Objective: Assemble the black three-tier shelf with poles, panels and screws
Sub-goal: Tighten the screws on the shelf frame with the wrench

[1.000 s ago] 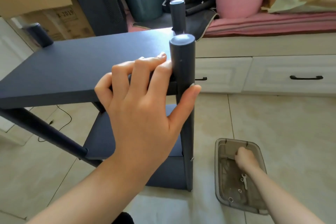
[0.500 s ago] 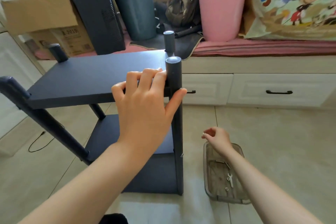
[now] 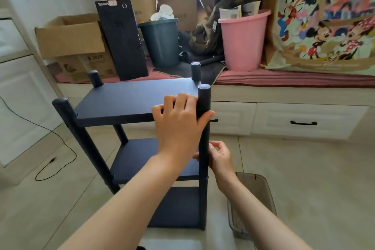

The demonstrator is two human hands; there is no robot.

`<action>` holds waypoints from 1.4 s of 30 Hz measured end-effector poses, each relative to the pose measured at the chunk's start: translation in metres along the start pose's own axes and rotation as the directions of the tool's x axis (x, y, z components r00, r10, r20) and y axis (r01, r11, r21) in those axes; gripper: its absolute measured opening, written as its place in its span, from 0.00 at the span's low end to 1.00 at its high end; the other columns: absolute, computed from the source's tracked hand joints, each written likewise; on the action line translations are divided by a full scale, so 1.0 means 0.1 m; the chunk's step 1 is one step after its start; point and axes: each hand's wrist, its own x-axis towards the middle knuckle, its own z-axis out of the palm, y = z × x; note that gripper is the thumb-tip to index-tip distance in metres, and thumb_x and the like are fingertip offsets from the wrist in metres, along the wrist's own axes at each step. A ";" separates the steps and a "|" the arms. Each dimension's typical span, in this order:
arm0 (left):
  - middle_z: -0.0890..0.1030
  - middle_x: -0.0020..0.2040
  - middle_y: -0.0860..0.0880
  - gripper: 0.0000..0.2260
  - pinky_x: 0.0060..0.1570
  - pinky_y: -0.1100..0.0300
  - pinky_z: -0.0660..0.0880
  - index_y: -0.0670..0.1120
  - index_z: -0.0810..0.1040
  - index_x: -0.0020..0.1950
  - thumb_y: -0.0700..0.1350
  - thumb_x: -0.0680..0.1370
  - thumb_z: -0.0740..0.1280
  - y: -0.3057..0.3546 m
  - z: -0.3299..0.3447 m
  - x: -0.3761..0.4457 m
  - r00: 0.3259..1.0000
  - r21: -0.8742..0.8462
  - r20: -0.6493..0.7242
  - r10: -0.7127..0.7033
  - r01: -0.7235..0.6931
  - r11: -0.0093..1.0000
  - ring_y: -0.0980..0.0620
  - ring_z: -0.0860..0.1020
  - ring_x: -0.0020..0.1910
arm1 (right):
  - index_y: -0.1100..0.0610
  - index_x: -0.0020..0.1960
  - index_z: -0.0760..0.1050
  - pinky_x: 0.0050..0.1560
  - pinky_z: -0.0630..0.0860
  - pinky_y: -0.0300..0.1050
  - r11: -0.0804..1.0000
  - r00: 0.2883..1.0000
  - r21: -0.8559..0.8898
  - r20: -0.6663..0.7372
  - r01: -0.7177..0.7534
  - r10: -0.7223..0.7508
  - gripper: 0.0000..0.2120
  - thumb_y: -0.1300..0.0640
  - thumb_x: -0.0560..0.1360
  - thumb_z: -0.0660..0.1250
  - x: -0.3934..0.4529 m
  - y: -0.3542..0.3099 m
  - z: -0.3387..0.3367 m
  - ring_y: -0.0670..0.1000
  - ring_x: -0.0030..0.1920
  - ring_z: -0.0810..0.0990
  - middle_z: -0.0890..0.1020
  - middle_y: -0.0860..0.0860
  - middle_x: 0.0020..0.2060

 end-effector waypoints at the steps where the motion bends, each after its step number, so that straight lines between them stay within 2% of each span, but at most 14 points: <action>1: 0.81 0.55 0.50 0.26 0.51 0.50 0.65 0.47 0.80 0.59 0.64 0.78 0.55 0.01 -0.01 0.00 1.000 -0.004 0.012 -0.005 0.005 1.000 0.44 0.76 0.56 | 0.59 0.57 0.70 0.43 0.81 0.51 1.000 0.999 0.026 0.037 -0.013 0.012 0.09 0.53 0.83 0.60 -0.01 -0.02 0.03 0.56 0.38 0.85 0.85 0.57 0.35; 3: 0.82 0.54 0.49 0.23 0.50 0.49 0.67 0.47 0.81 0.57 0.63 0.78 0.58 0.02 -0.03 -0.02 1.000 -0.004 0.012 -0.005 0.005 1.000 0.44 0.76 0.55 | 0.63 0.57 0.70 0.36 0.78 0.50 0.998 0.998 0.045 0.049 -0.036 0.034 0.11 0.54 0.82 0.62 0.00 -0.05 0.08 0.56 0.31 0.80 0.82 0.57 0.31; 6: 0.83 0.52 0.50 0.19 0.49 0.49 0.68 0.47 0.82 0.55 0.61 0.78 0.65 0.01 -0.04 -0.02 1.000 0.018 -0.015 -0.006 0.006 1.000 0.44 0.77 0.54 | 0.64 0.55 0.70 0.28 0.72 0.47 0.996 0.999 0.081 0.032 -0.043 0.041 0.10 0.56 0.82 0.62 0.03 -0.10 0.17 0.54 0.25 0.73 0.77 0.58 0.28; 8: 0.82 0.54 0.50 0.19 0.51 0.49 0.67 0.47 0.81 0.56 0.61 0.79 0.63 -0.04 -0.05 -0.01 1.000 0.029 -0.016 -0.014 0.015 0.999 0.45 0.77 0.55 | 0.65 0.55 0.70 0.25 0.70 0.46 0.995 0.999 0.096 0.033 -0.036 0.033 0.09 0.58 0.83 0.61 0.04 -0.14 0.24 0.54 0.24 0.72 0.74 0.60 0.28; 13: 0.80 0.58 0.53 0.25 0.56 0.51 0.61 0.51 0.78 0.61 0.64 0.79 0.51 -0.31 -0.21 0.05 0.995 0.043 -0.025 -0.093 0.094 0.995 0.48 0.73 0.61 | 0.62 0.48 0.69 0.24 0.67 0.43 0.996 0.994 0.090 0.109 0.004 -0.014 0.09 0.60 0.84 0.56 0.05 -0.29 0.51 0.53 0.23 0.70 0.70 0.58 0.28; 16: 0.78 0.61 0.56 0.26 0.58 0.50 0.59 0.53 0.77 0.63 0.65 0.78 0.48 -0.59 -0.34 0.10 0.986 0.031 -0.031 -0.161 0.162 0.986 0.50 0.71 0.63 | 0.60 0.46 0.68 0.25 0.69 0.42 0.998 0.989 0.063 0.147 0.017 -0.026 0.10 0.60 0.84 0.54 0.07 -0.39 0.76 0.52 0.23 0.71 0.71 0.56 0.26; 23: 0.80 0.55 0.54 0.17 0.62 0.46 0.58 0.52 0.77 0.58 0.61 0.82 0.57 -1.25 -0.63 0.08 0.939 -0.140 -0.146 -0.311 0.292 0.946 0.49 0.74 0.60 | 0.62 0.50 0.70 0.22 0.69 0.39 0.991 0.966 -0.040 0.232 0.126 -0.113 0.12 0.58 0.84 0.51 -0.01 -0.51 1.43 0.49 0.22 0.72 0.72 0.57 0.30; 28: 0.75 0.48 0.57 0.12 0.58 0.52 0.54 0.55 0.71 0.50 0.62 0.82 0.58 -1.66 -0.85 -0.07 0.878 -0.216 -0.198 -0.436 0.395 0.893 0.56 0.67 0.53 | 0.60 0.51 0.68 0.23 0.69 0.38 0.966 0.927 -0.115 0.327 0.232 -0.183 0.10 0.56 0.85 0.51 -0.11 -0.59 1.83 0.49 0.26 0.72 0.72 0.57 0.35; 30: 0.75 0.47 0.57 0.12 0.60 0.52 0.55 0.55 0.72 0.48 0.62 0.81 0.59 -1.79 -0.97 -0.17 0.854 -0.262 -0.193 -0.483 0.429 0.864 0.56 0.68 0.53 | 0.58 0.50 0.68 0.23 0.69 0.38 0.956 0.908 -0.151 0.378 0.253 -0.181 0.10 0.56 0.85 0.51 -0.15 -0.61 1.96 0.51 0.29 0.72 0.72 0.58 0.36; 33: 0.80 0.46 0.56 0.12 0.69 0.41 0.63 0.55 0.75 0.49 0.62 0.80 0.63 -2.02 -1.19 -0.38 0.813 -0.402 -0.127 -0.568 0.482 0.779 0.50 0.77 0.55 | 0.55 0.50 0.69 0.26 0.71 0.38 0.932 0.879 -0.219 0.447 0.287 -0.166 0.09 0.55 0.85 0.52 -0.22 -0.58 2.16 0.52 0.33 0.72 0.72 0.57 0.38; 35: 0.82 0.47 0.57 0.09 0.65 0.40 0.71 0.56 0.77 0.49 0.61 0.78 0.66 -2.19 -1.32 -0.53 0.786 -0.517 -0.066 -0.614 0.500 0.695 0.50 0.80 0.54 | 0.52 0.49 0.69 0.27 0.73 0.38 0.909 0.853 -0.248 0.490 0.334 -0.179 0.09 0.54 0.85 0.52 -0.26 -0.53 2.31 0.50 0.34 0.74 0.73 0.54 0.38; 37: 0.83 0.47 0.57 0.07 0.58 0.51 0.77 0.57 0.77 0.49 0.59 0.77 0.69 -2.37 -1.41 -0.70 0.753 -0.588 -0.007 -0.658 0.529 0.612 0.56 0.81 0.52 | 0.49 0.48 0.69 0.29 0.74 0.37 0.888 0.828 -0.275 0.530 0.370 -0.181 0.10 0.53 0.85 0.52 -0.28 -0.46 2.46 0.50 0.36 0.75 0.74 0.52 0.39; 39: 0.84 0.43 0.58 0.07 0.47 0.61 0.75 0.57 0.78 0.49 0.58 0.77 0.70 -2.54 -1.41 -0.87 0.715 -0.601 0.021 -0.699 0.568 0.563 0.61 0.82 0.47 | 0.48 0.48 0.69 0.30 0.76 0.37 0.859 0.819 -0.315 0.544 0.403 -0.184 0.09 0.52 0.85 0.53 -0.27 -0.36 2.57 0.49 0.38 0.77 0.75 0.51 0.40; 42: 0.83 0.38 0.64 0.08 0.40 0.64 0.71 0.54 0.80 0.46 0.58 0.75 0.72 -2.72 -1.29 -1.08 0.649 -0.606 0.103 -0.753 0.642 0.470 0.62 0.82 0.40 | 0.48 0.50 0.71 0.31 0.80 0.40 0.815 0.821 -0.376 0.535 0.441 -0.198 0.07 0.52 0.84 0.55 -0.20 -0.19 2.58 0.49 0.38 0.80 0.77 0.51 0.42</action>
